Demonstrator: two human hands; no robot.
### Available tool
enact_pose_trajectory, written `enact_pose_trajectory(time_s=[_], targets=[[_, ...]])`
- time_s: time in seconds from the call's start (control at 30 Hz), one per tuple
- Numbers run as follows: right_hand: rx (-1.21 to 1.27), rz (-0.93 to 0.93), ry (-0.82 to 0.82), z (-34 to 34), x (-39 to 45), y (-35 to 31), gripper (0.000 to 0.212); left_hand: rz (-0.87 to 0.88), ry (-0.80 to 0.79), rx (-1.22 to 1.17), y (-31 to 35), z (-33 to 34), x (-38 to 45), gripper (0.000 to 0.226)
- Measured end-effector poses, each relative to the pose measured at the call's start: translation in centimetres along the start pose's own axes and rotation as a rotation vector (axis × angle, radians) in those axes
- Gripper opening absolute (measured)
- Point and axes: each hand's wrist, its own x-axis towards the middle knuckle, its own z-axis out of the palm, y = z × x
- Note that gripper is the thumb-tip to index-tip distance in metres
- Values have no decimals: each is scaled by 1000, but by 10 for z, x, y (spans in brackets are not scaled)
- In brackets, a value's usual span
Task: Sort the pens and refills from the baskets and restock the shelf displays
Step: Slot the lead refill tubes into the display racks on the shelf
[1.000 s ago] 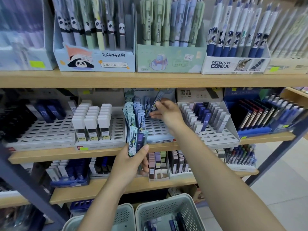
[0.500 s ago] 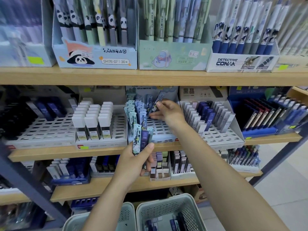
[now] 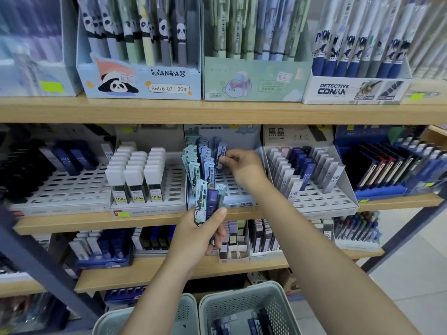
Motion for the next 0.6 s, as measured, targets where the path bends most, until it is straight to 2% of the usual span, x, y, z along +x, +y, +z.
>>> enact_pose_trajectory(time_s=[0.1,0.2,0.3,0.37,0.43,0.5,0.6], targets=[[33,46,25,-3,0,-3,15,12,-23,-3,2,2,-1,33],[-54,42,30,-4,1,-8,14,17,-46,-3,3,4,-2,41],[-124,54,21,-8,-4,-15,13,16,-50,-38,4,5,-3,36],[-101,-18,82,-14,-16,-15,16,14,-51,-83,6,4,-4,30],[30,-105,131,-26,-40,-16,9,12,-41,-124,7,1,-4,27],[195,-96,24,-36,-68,-18,21,22,-16,-147,8,-1,-3,23],[224,-21,-344,-44,-102,-23,22,41,16,-166,9,0,-3,17]])
